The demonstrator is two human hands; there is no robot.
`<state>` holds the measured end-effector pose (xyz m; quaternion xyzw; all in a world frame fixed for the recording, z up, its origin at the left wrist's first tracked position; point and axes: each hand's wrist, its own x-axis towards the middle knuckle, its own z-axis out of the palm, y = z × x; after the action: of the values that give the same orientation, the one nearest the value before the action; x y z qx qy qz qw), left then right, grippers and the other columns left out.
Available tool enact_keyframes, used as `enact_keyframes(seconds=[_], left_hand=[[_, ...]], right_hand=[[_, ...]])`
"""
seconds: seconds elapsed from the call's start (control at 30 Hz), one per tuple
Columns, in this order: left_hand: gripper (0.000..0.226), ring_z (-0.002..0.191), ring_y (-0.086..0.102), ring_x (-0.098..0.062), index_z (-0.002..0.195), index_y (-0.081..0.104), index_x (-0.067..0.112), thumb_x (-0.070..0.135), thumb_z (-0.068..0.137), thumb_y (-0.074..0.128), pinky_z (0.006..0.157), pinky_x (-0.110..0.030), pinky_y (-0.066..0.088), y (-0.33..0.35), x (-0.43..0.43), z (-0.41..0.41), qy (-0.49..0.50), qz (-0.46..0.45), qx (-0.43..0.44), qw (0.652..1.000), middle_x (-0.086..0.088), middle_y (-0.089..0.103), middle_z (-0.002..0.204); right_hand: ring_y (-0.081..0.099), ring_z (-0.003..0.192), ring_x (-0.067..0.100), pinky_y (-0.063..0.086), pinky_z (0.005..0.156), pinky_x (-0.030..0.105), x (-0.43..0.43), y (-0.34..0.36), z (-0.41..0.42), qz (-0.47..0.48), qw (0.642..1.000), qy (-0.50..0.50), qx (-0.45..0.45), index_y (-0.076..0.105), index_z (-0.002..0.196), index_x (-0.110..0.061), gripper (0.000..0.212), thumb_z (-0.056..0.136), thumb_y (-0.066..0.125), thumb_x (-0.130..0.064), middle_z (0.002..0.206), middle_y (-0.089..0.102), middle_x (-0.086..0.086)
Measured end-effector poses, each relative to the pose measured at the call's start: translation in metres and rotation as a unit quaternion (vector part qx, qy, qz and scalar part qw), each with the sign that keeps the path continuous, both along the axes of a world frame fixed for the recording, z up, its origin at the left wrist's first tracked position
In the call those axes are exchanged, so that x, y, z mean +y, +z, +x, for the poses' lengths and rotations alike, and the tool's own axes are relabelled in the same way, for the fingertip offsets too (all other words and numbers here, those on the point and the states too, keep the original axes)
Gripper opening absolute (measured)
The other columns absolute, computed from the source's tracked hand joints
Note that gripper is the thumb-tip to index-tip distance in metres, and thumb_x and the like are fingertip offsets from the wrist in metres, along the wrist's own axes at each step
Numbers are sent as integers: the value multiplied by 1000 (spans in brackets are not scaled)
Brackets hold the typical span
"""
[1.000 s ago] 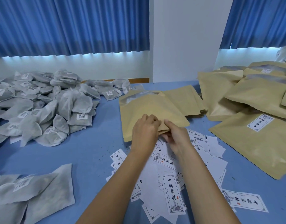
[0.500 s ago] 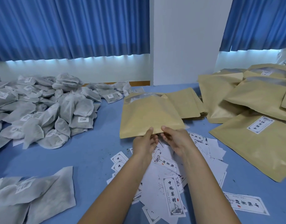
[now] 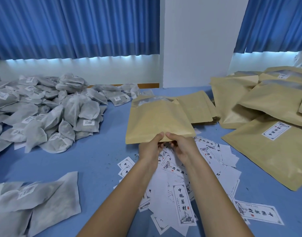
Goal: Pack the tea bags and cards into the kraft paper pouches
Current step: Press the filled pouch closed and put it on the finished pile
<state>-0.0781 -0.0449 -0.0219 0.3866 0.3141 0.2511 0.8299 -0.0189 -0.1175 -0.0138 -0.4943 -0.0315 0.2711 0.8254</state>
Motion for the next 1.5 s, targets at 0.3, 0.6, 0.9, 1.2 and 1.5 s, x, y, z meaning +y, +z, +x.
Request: enact_keyframes(seconds=[0.3, 0.6, 0.9, 1.2, 1.5], left_hand=[[10, 76, 61, -21, 94, 65, 7, 2, 85, 65, 67, -27, 51, 1, 4, 1, 47, 76, -15, 996, -10, 68, 94], [26, 54, 69, -29, 102, 52, 6, 3, 96, 28, 46, -32, 55, 9, 28, -5, 52, 159, 45, 985, -23, 68, 84], [28, 47, 66, -23, 125, 50, 9, 10, 103, 33, 44, -25, 53, 40, -18, 21, -2, 246, -46, 968, 0, 70, 68], [15, 57, 69, -30, 102, 57, 12, 15, 101, 42, 49, -26, 55, 50, -123, 85, -183, 183, -125, 958, -20, 69, 82], [27, 57, 70, -25, 123, 44, -4, 11, 101, 44, 47, -23, 54, 61, -202, 147, -344, 123, -58, 929, -24, 65, 90]], right_hand=[[45, 52, 13, 41, 48, 19, 4, -1, -6, -2, 1000, 10, -21, 58, 100, -2, 19, 84, 62, 8, 76, 58, 8], [58, 49, 19, 46, 43, 21, -11, 10, 5, -102, 993, -57, -33, 54, 97, -2, 11, 99, 47, -11, 79, 63, 16], [69, 53, 25, 46, 40, 21, -120, 42, 26, -92, 978, -121, -146, 50, 130, 3, 35, 96, 41, 0, 88, 69, 19], [58, 43, 15, 38, 39, 19, -216, 43, 40, -78, 947, -289, -116, 59, 102, -21, 31, 95, 42, 4, 80, 68, 1], [52, 59, 15, 41, 39, 17, -304, 40, 65, -8, 910, -412, -41, 61, 116, -16, 36, 95, 42, 5, 98, 64, 4]])
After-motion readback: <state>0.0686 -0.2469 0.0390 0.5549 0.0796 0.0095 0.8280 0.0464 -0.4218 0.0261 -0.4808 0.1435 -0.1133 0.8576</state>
